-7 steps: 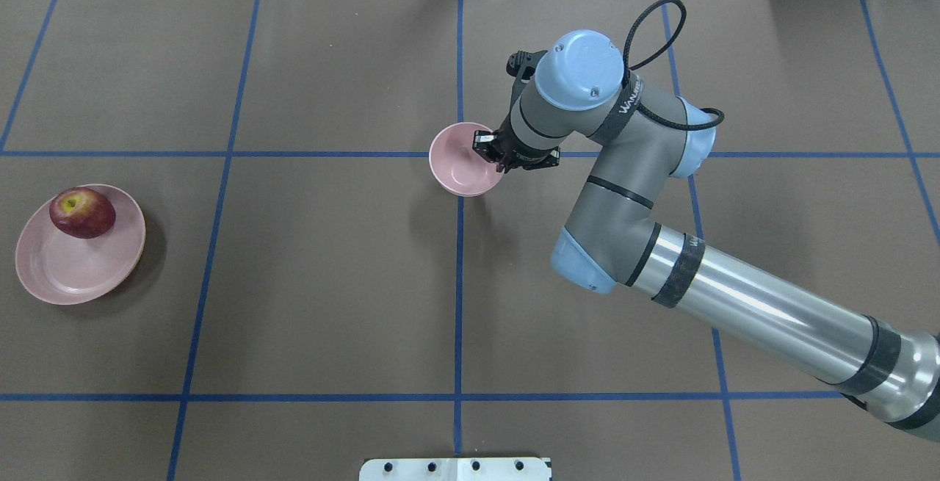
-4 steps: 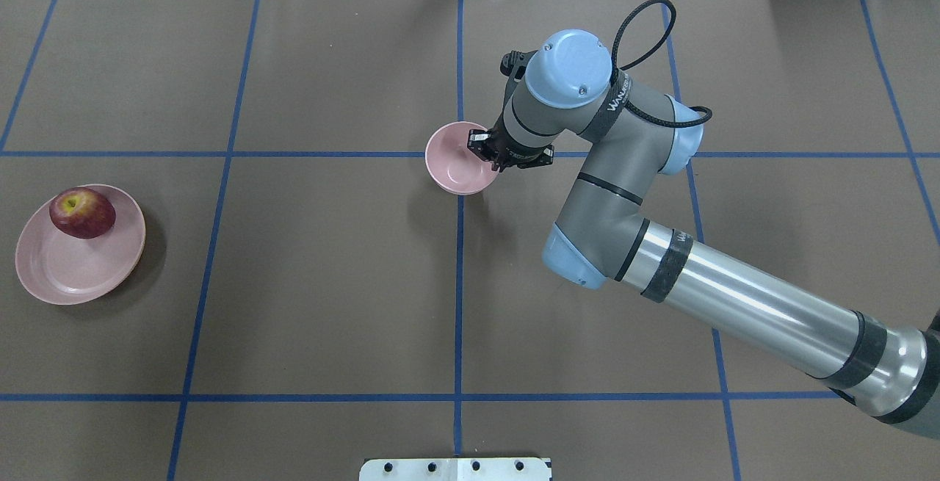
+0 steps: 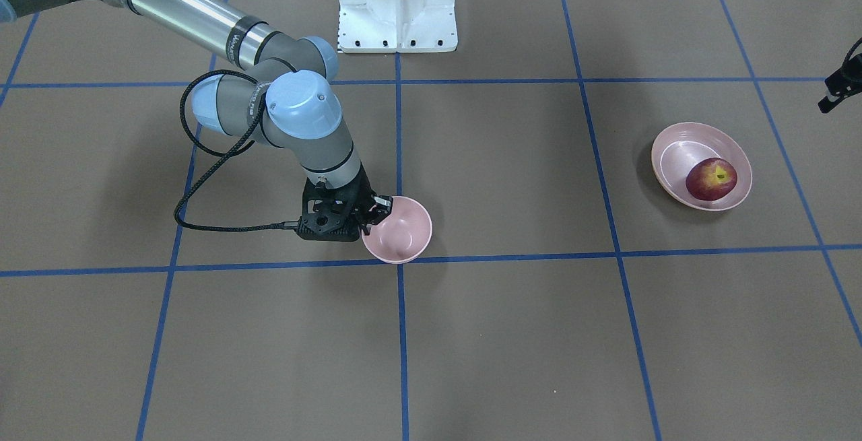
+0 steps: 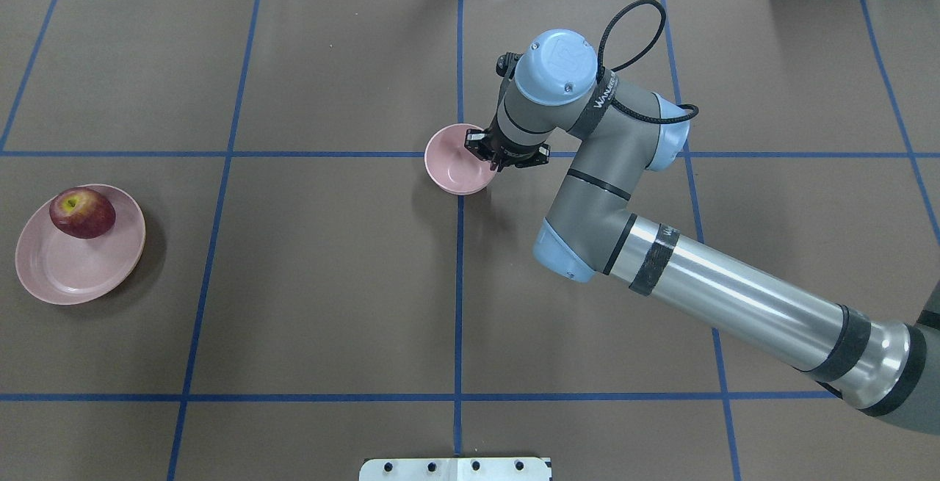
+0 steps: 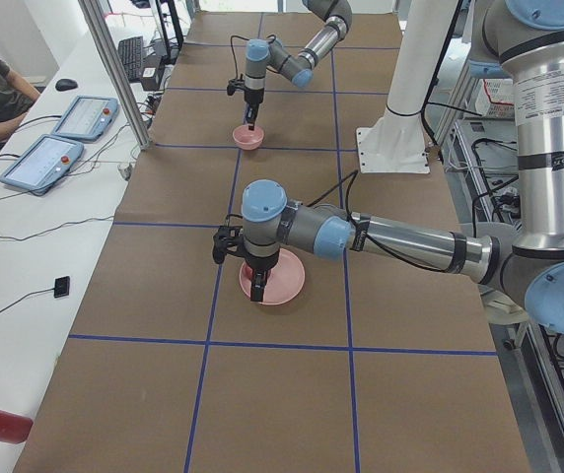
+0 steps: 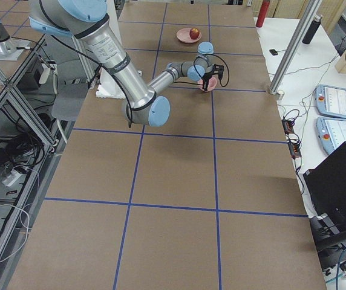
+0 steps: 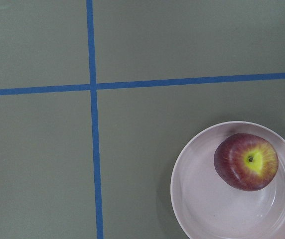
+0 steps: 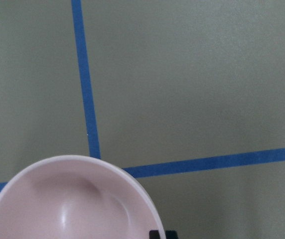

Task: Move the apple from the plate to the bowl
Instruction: 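Slide the pink bowl with the right gripper toward the table centre, then release the bowl and withdraw the right gripper to its side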

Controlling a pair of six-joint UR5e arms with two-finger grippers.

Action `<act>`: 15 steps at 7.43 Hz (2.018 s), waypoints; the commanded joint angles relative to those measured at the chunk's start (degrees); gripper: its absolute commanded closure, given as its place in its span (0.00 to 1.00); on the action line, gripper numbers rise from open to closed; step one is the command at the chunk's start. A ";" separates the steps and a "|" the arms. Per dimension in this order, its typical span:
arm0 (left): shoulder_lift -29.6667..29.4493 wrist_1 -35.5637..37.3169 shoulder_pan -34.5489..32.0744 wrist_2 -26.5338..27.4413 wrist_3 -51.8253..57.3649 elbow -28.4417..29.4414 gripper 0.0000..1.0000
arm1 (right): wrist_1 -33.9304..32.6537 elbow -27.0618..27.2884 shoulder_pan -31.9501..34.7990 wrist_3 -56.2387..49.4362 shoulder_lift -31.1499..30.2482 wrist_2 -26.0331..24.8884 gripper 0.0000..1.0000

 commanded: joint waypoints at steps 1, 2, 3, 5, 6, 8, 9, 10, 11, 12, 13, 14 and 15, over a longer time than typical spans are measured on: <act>0.00 0.00 0.00 0.00 0.00 0.05 0.02 | -0.04 0.24 -0.03 0.49 0.37 -0.16 0.00; 0.00 0.00 0.00 0.00 0.00 0.05 0.02 | 0.05 1.03 0.23 -0.03 0.20 0.45 0.00; 0.00 0.00 0.00 0.00 0.00 0.23 0.02 | -0.99 6.69 2.32 -0.21 -3.20 4.02 0.00; -0.09 0.00 0.09 0.00 0.00 0.31 0.02 | -4.25 21.00 11.44 -6.15 -16.34 12.21 0.00; -0.26 -0.09 0.09 0.00 0.26 0.32 0.02 | -4.17 28.38 15.05 -16.02 -27.12 13.45 0.00; -1.66 -2.61 1.05 0.18 0.26 2.06 0.02 | -3.29 33.54 27.06 -41.50 -44.65 18.54 0.00; -2.63 -6.90 2.53 0.18 0.18 5.29 0.02 | -3.29 32.07 32.17 -52.23 -49.68 21.17 0.00; -2.64 -11.21 3.24 0.26 0.00 6.54 0.02 | -3.55 30.06 36.23 -59.90 -51.81 22.24 0.00; -3.25 -11.51 3.43 0.26 -1.65 7.51 0.02 | -3.90 29.95 38.18 -61.11 -52.97 23.12 0.00; -6.04 -11.34 5.78 0.35 -7.41 8.31 0.02 | -3.21 30.12 38.55 -61.12 -54.02 23.65 0.00; -7.28 -11.43 10.06 0.79 -14.43 8.31 0.02 | -3.29 30.04 38.90 -60.95 -54.12 24.79 0.00; -7.29 -11.69 10.54 0.79 -15.81 7.97 0.02 | -3.37 29.95 39.17 -59.12 -53.69 29.07 0.00; -7.29 -11.69 10.55 0.79 -15.91 7.88 0.02 | -3.03 29.95 39.52 -58.32 -54.12 30.59 0.00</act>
